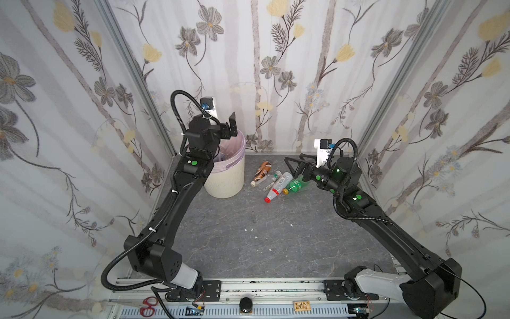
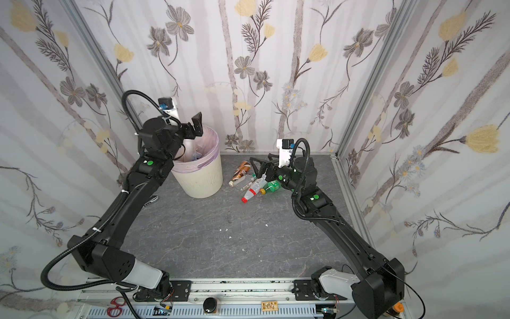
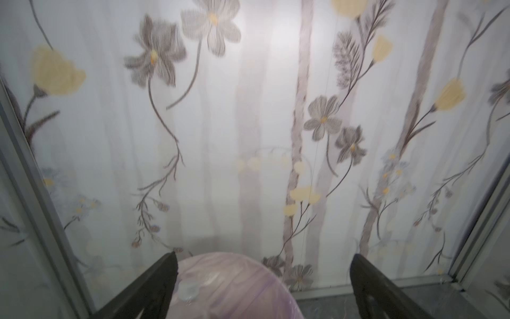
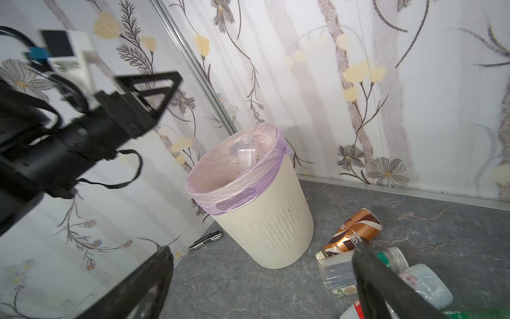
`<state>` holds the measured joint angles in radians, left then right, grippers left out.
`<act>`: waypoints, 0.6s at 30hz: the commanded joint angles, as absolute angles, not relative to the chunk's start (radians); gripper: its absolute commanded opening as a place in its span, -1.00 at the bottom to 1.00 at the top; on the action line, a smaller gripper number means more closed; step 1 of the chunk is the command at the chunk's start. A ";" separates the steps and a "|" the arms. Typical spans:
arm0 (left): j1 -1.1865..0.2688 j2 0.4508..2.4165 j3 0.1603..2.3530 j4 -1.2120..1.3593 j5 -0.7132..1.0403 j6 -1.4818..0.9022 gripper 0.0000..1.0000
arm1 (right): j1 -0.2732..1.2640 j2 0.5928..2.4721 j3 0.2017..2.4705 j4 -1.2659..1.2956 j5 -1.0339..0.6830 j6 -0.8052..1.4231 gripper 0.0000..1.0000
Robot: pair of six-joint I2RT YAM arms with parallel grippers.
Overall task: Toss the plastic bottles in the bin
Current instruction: 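Release the matcha bottle into the bin while the right gripper moves toward the pile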
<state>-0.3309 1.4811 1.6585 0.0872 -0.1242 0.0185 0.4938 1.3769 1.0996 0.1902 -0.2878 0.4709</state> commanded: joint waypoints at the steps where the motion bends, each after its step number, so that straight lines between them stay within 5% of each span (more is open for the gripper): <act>1: -0.367 1.458 1.671 0.115 -0.118 0.030 1.00 | 0.498 1.391 1.090 0.225 -0.267 0.493 0.99; 18: -0.539 1.331 1.327 0.106 -0.052 -0.134 1.00 | 0.429 1.537 1.097 0.064 -0.055 0.585 0.99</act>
